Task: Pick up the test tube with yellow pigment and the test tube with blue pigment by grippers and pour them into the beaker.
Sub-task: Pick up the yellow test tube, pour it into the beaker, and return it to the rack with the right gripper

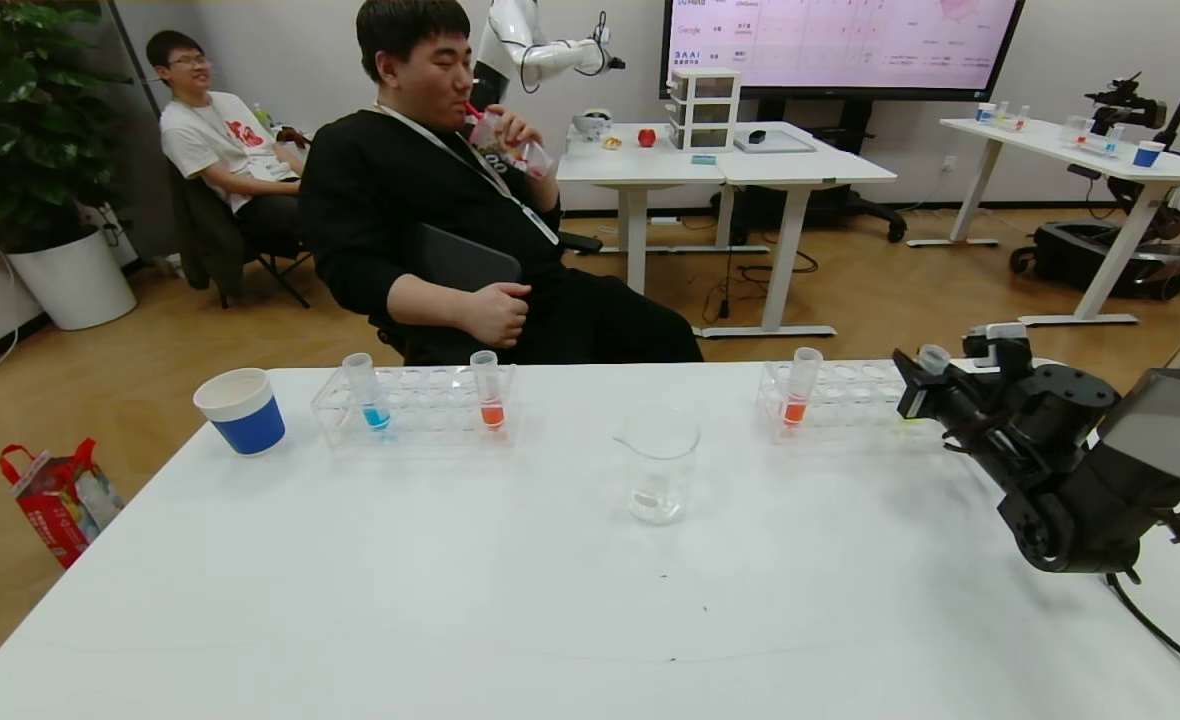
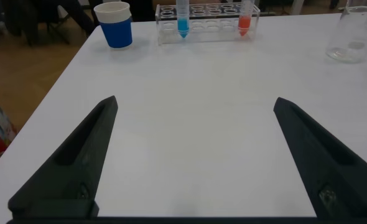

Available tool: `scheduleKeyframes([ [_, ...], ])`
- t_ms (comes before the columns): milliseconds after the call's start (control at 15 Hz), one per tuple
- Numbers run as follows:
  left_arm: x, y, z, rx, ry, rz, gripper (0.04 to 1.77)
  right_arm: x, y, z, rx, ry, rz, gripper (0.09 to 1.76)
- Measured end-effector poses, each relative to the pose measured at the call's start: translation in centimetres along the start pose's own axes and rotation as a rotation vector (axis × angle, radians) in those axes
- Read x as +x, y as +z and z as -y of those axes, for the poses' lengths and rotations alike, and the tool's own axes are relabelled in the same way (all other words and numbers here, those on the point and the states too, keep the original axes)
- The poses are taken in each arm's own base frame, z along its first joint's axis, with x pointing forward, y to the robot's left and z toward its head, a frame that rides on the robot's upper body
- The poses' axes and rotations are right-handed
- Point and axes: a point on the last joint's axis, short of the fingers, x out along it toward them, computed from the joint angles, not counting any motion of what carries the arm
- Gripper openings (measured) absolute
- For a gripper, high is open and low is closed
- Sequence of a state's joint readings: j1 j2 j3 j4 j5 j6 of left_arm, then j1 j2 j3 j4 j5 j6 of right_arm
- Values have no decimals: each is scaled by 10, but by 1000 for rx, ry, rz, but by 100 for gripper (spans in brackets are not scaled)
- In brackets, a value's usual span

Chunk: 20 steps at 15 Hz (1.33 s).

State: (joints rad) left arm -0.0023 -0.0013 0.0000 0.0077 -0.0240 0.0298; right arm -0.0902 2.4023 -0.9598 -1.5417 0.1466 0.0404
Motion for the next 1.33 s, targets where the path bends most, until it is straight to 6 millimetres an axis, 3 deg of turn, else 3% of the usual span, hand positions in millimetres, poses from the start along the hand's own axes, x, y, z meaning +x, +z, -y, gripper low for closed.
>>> scheduleKeyframes([
  [67, 0, 0, 0, 0, 0, 0, 175, -1, 2, -1, 0, 2, 2, 57],
  [600, 0, 0, 0, 1, 0, 0, 175, -2, 13, 0, -5, 1, 26, 52],
  [1333, 0, 0, 0, 0, 0, 0, 175, 0, 76, -5, -80, 10, 74, 52],
])
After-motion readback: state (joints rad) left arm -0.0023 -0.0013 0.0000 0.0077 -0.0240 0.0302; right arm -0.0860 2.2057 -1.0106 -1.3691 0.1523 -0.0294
